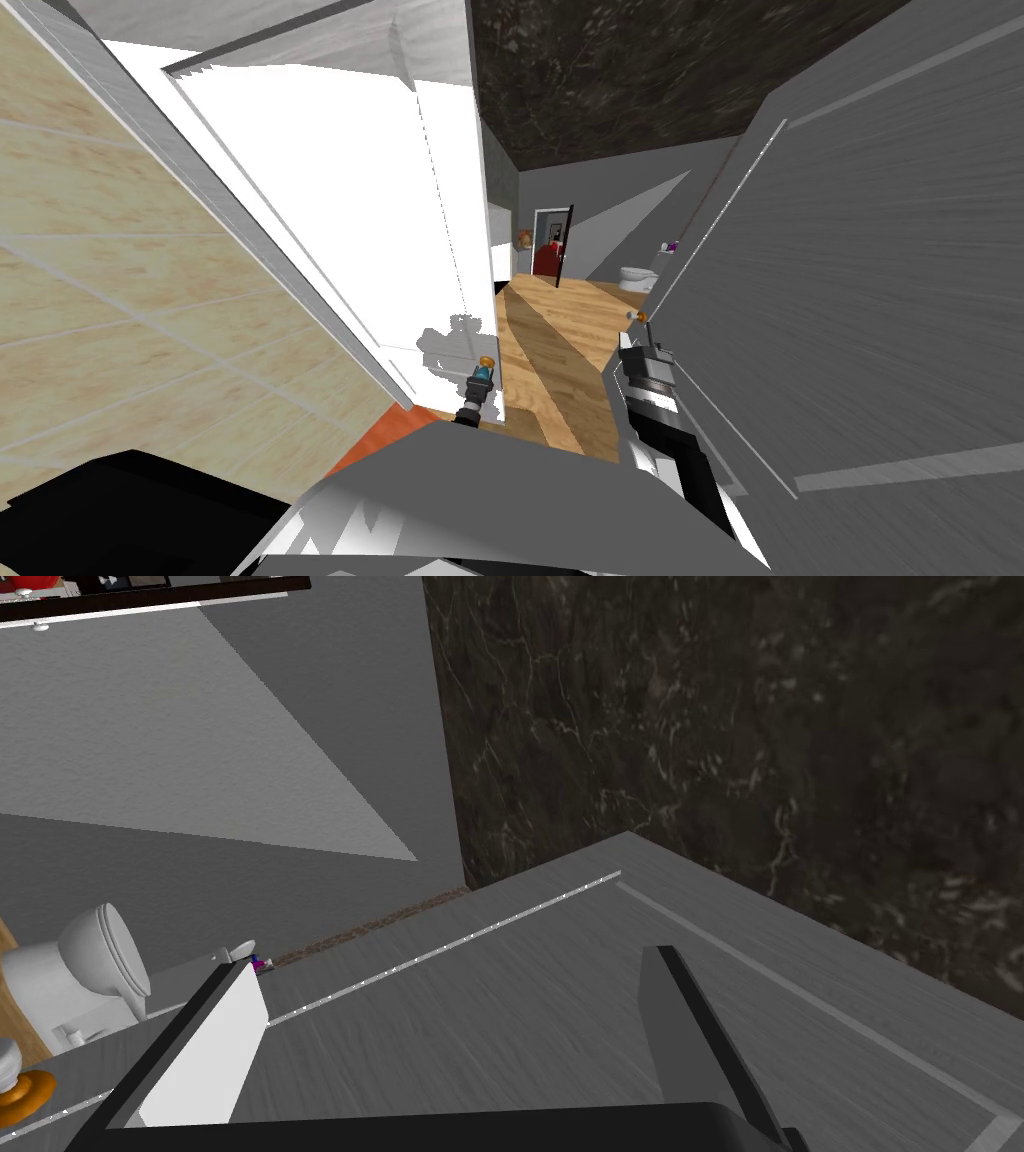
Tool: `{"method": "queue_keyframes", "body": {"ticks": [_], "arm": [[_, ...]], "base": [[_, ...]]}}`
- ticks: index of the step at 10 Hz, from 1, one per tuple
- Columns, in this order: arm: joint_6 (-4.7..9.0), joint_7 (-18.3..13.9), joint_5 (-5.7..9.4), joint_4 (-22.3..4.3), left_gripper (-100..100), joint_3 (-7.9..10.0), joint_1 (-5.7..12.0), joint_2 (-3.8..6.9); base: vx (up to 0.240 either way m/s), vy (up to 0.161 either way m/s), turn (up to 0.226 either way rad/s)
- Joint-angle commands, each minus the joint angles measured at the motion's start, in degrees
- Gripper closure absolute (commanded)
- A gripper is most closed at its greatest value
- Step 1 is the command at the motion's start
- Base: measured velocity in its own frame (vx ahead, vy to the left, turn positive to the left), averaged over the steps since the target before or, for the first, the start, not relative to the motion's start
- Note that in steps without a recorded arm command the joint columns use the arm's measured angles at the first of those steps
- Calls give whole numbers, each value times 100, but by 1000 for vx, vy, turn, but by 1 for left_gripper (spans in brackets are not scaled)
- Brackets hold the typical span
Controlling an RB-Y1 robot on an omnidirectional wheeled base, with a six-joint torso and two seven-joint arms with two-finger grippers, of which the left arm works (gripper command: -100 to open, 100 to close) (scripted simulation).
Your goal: Push the door open
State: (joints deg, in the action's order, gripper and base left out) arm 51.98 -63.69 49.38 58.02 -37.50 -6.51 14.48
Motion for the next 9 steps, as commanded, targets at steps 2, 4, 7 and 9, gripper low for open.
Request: {"method": "queue_keyframes", "body": {"ticks": [2, 4, 7, 9], "arm": [[9, -5, 73, -35, 100, 262, 25, 40], [-4, -22, 111, -69, 100, 412, 31, 45], [-23, -48, 167, -121, 100, 637, 41, 53], [-36, -65, 204, -155, 100, 785, 48, 58]], "base": [[86, -63, -8], [103, -64, -12], [106, -68, -6], [106, -67, -4]]}}
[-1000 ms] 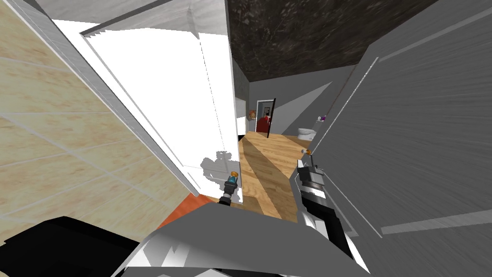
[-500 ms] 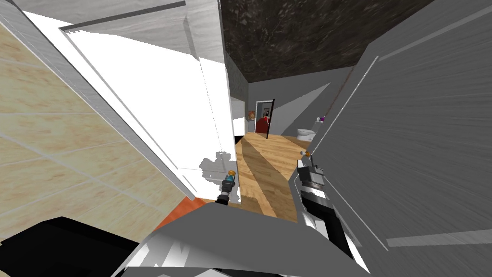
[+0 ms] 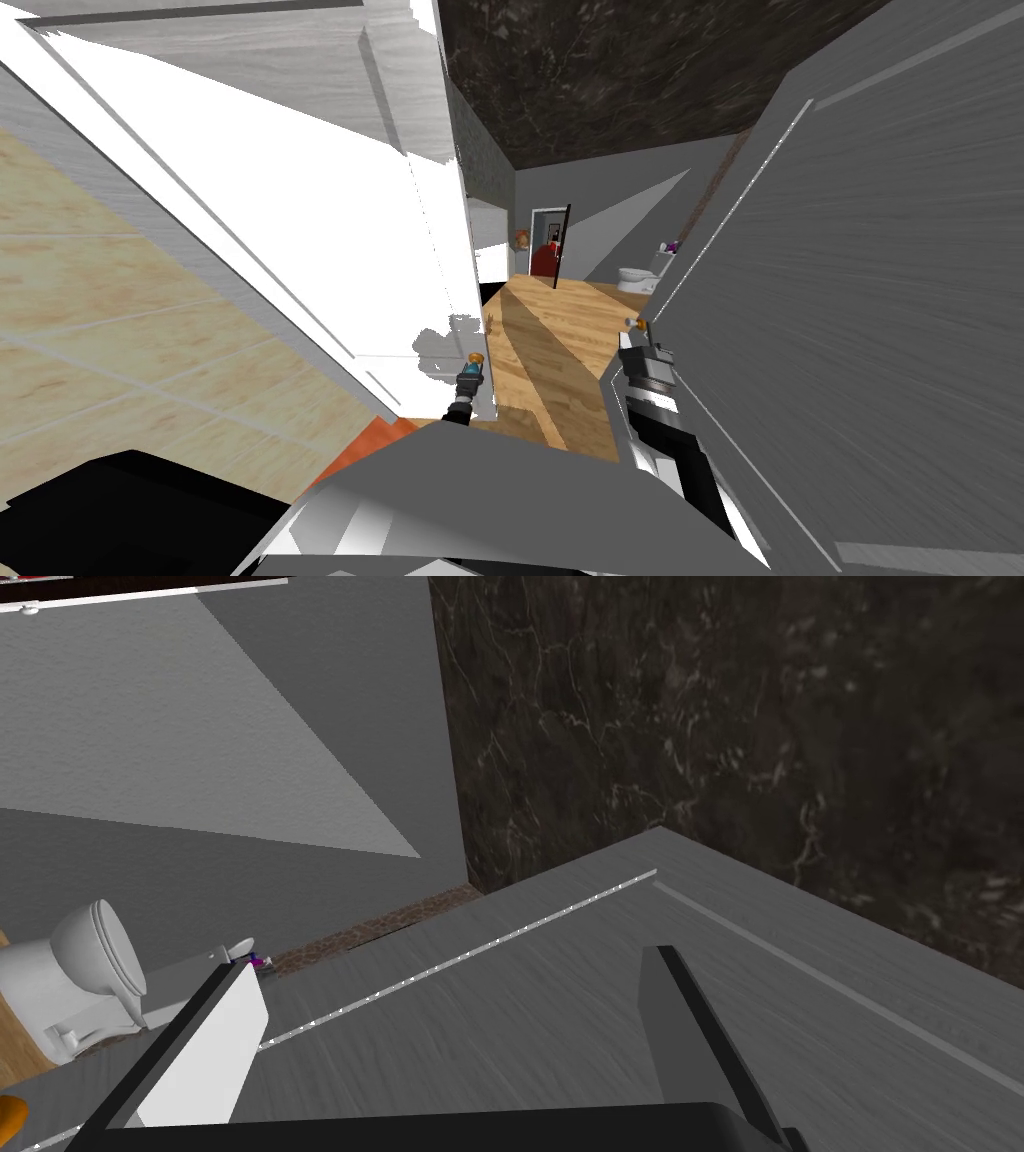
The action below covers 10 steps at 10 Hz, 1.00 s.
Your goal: Push the door open
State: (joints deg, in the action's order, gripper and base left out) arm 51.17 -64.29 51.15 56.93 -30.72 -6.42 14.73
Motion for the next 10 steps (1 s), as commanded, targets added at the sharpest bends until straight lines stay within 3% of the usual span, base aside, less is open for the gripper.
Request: {"method": "queue_keyframes", "body": {"ticks": [1, 10], "arm": [[39, -14, 45, -63, 100, 179, 42, 35], [-23, -98, 229, -232, 100, 912, 74, 60]], "base": [[101, -57, 0], [130, -68, -4]]}}
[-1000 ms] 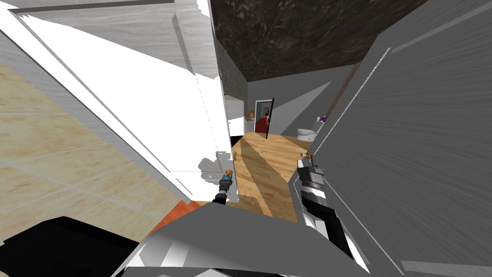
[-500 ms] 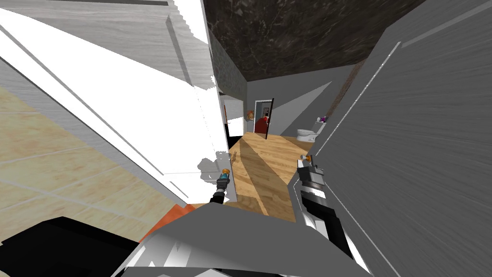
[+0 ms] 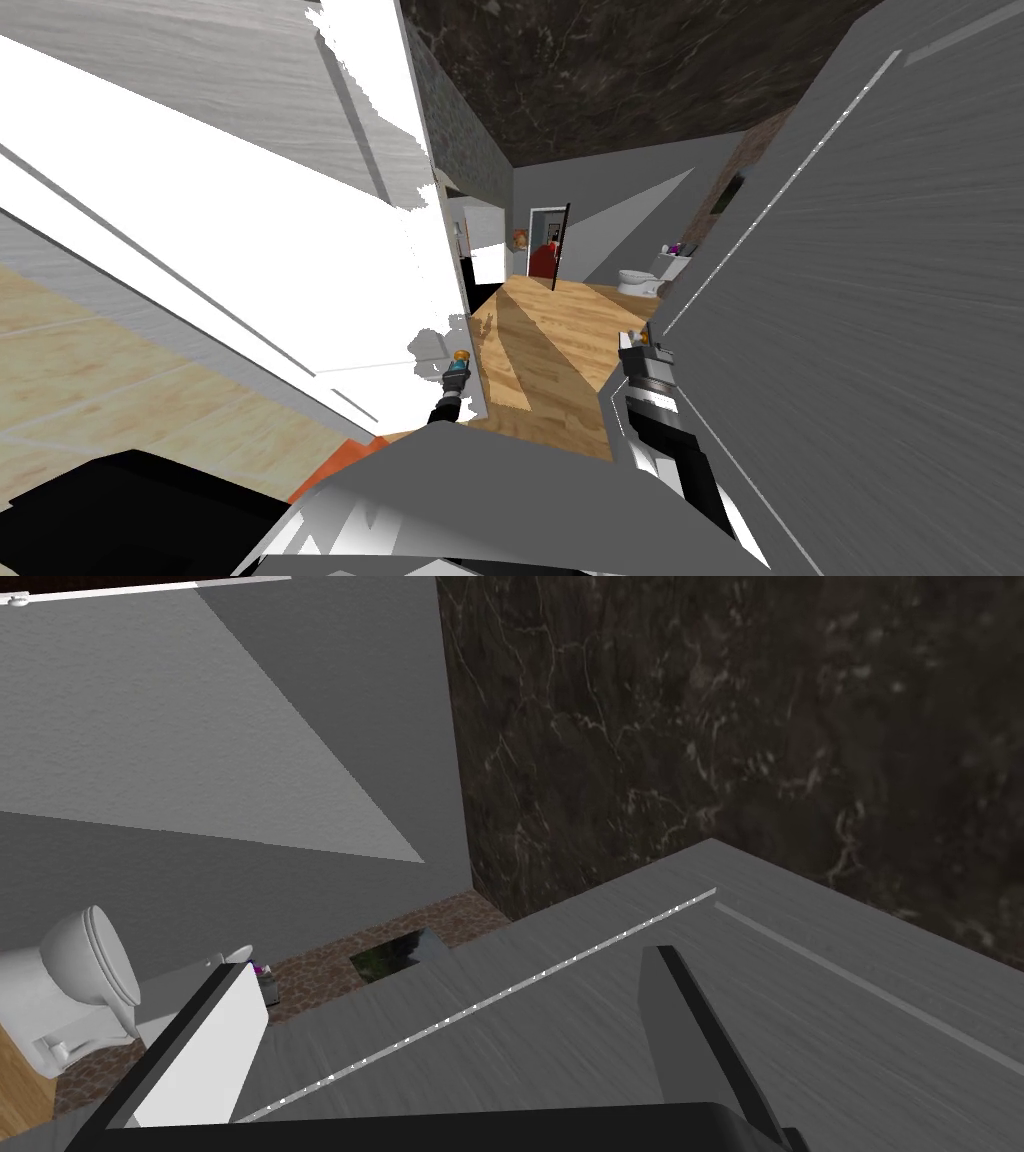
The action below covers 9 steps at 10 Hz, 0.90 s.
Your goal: Push the door open
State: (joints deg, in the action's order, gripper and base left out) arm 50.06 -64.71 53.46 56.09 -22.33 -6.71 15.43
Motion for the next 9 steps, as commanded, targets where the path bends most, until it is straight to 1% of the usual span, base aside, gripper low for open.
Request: {"method": "queue_keyframes", "body": {"ticks": [1, 2, 3, 5, 7, 9], "arm": [[83, -63, 12, -162, 100, 132, 105, -8], [18, -15, 12, -89, 100, 75, 39, -14], [79, 22, 76, -79, 100, 199, 7, -45], [136, 88, 155, -45, 100, 337, -57, -93], [213, 178, 264, 2, 100, 526, -144, -160], [304, 283, 393, 58, 100, 749, -247, -238]], "base": [[200, -52, 16], [89, -15, 15], [115, 19, -64], [178, 21, -74], [201, 15, -82], [204, 71, -114]]}}
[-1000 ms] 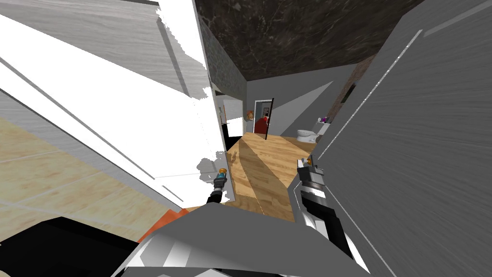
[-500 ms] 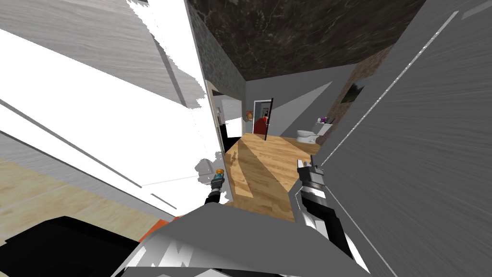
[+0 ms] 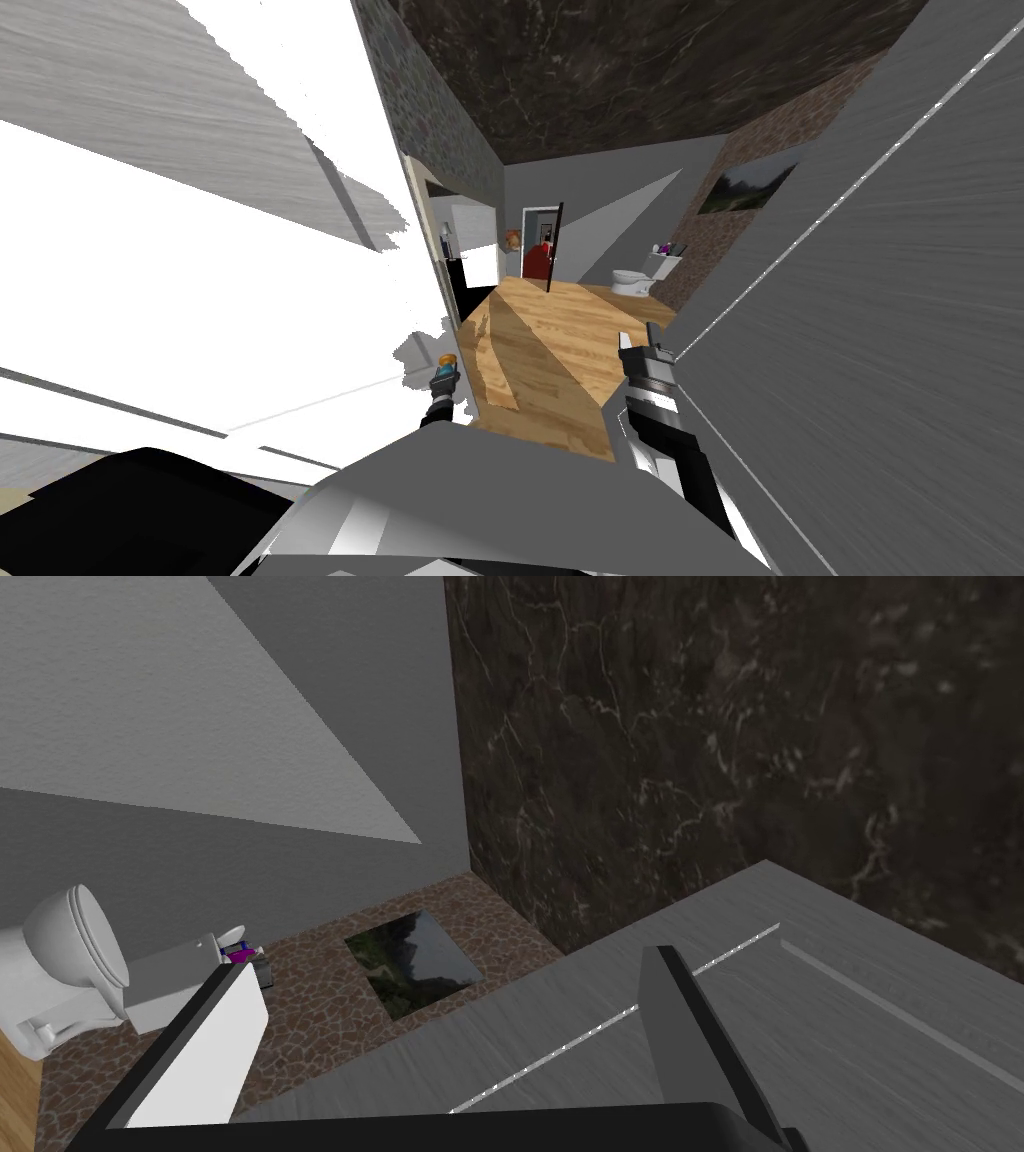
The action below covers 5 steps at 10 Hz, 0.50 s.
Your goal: Push the door open
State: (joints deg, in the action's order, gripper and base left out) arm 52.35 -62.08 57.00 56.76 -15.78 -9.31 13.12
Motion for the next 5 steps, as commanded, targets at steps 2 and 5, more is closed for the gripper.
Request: {"method": "queue_keyframes", "body": {"ticks": [2, 5], "arm": [[150, 106, 144, 37, 100, 276, -70, -72], [281, 259, 329, 116, 100, 596, -218, -184]], "base": [[180, 53, -90], [162, 50, -102]]}}
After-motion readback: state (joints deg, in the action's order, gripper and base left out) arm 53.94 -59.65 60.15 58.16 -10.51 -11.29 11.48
